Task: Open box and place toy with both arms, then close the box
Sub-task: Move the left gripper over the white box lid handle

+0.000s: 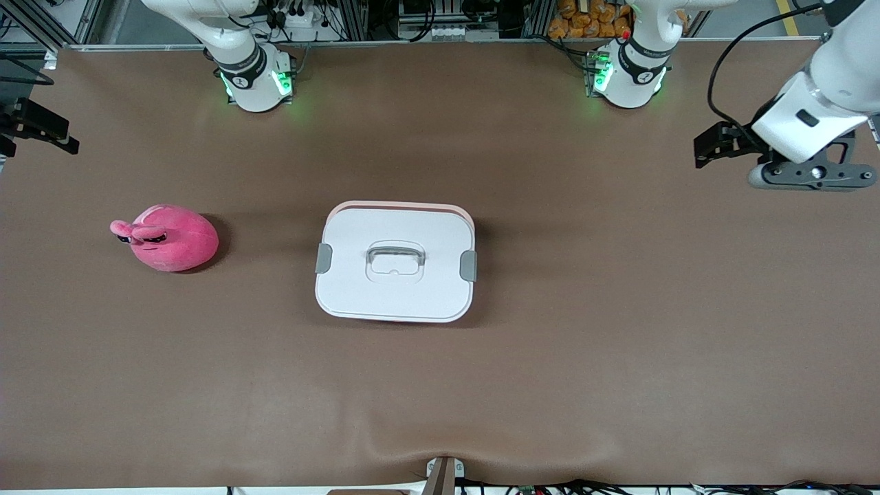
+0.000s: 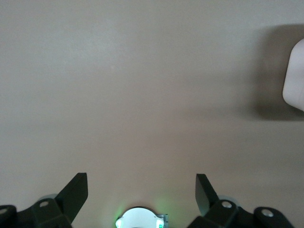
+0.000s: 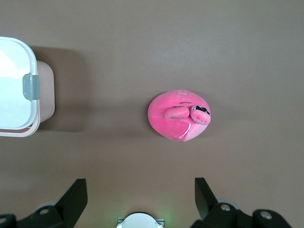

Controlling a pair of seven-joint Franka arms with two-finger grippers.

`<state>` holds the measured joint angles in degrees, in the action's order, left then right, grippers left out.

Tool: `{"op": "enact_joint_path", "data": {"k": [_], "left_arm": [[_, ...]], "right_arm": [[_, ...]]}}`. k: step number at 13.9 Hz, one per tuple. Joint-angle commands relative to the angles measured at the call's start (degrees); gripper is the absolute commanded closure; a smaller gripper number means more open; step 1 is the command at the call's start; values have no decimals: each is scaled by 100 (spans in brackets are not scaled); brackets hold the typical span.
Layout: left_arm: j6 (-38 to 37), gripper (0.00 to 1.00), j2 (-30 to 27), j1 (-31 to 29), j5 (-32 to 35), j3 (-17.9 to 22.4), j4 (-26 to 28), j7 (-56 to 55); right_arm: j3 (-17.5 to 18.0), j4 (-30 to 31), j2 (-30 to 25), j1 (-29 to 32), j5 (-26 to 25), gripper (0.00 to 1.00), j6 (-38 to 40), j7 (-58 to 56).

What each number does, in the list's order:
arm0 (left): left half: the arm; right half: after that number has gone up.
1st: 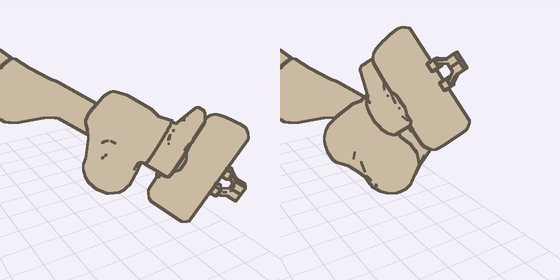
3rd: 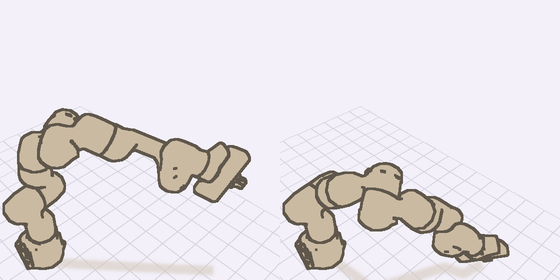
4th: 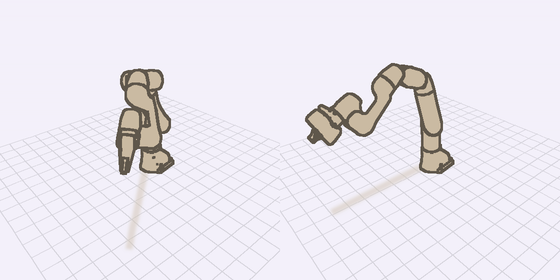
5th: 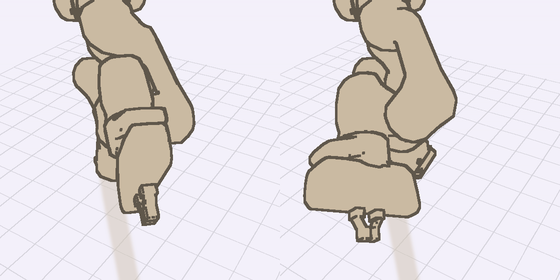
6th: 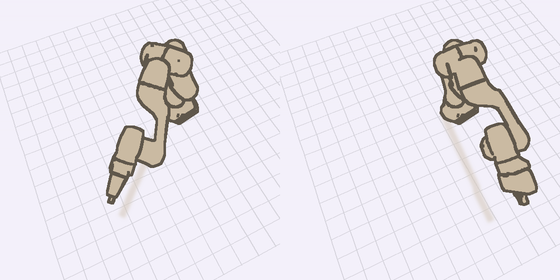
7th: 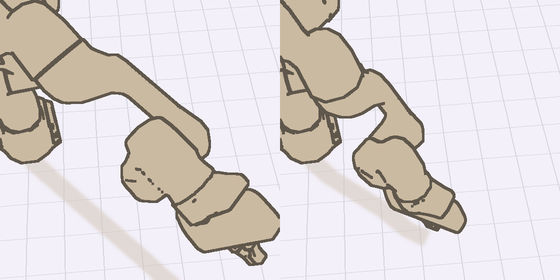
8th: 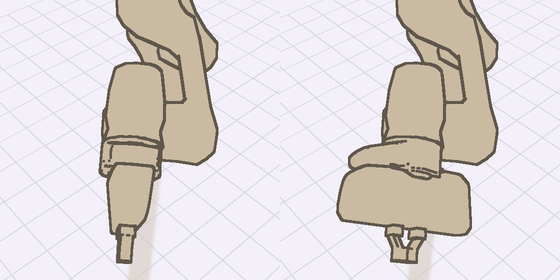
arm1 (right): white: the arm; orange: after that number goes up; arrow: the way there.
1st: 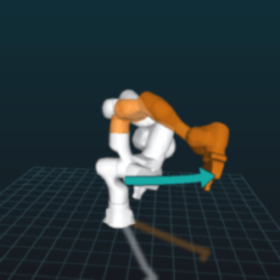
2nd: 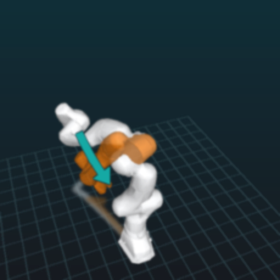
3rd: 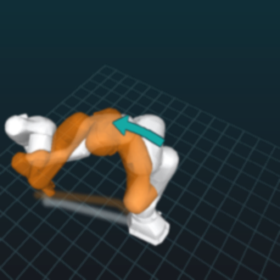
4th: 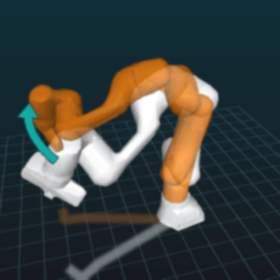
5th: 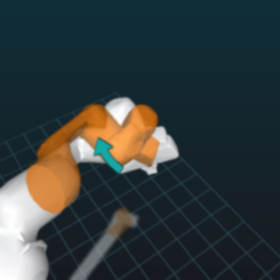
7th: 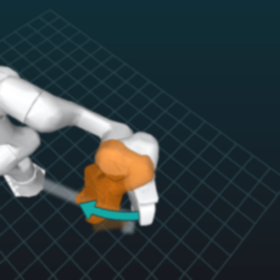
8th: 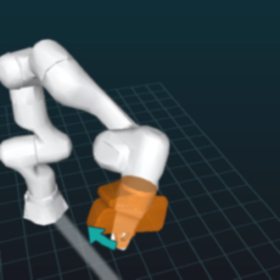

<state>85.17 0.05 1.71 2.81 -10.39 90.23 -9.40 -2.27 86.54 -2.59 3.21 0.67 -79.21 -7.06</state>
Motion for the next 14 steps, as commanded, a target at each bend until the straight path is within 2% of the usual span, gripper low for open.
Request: {"op": "enact_joint_path", "data": {"k": [1,4,6,10,14], "left_arm": [[-44,0,92,22,35,-208,-128,-613],[8,0,188,110,88,-332,-320,-956],[8,0,267,180,19,-349,-506,-1937],[17,0,408,294,-473,-709,-691,-3495],[323,0,688,1030,-624,-1052,-726,-4961]], "right_arm": [[-1,91,-110,13,-58,0,28,-50],[-10,91,-110,13,-40,0,55,-50],[-19,91,-110,13,-40,0,64,-50],[-19,91,-110,13,-31,0,64,-50],[-19,91,-110,13,-31,0,64,-50]]}}
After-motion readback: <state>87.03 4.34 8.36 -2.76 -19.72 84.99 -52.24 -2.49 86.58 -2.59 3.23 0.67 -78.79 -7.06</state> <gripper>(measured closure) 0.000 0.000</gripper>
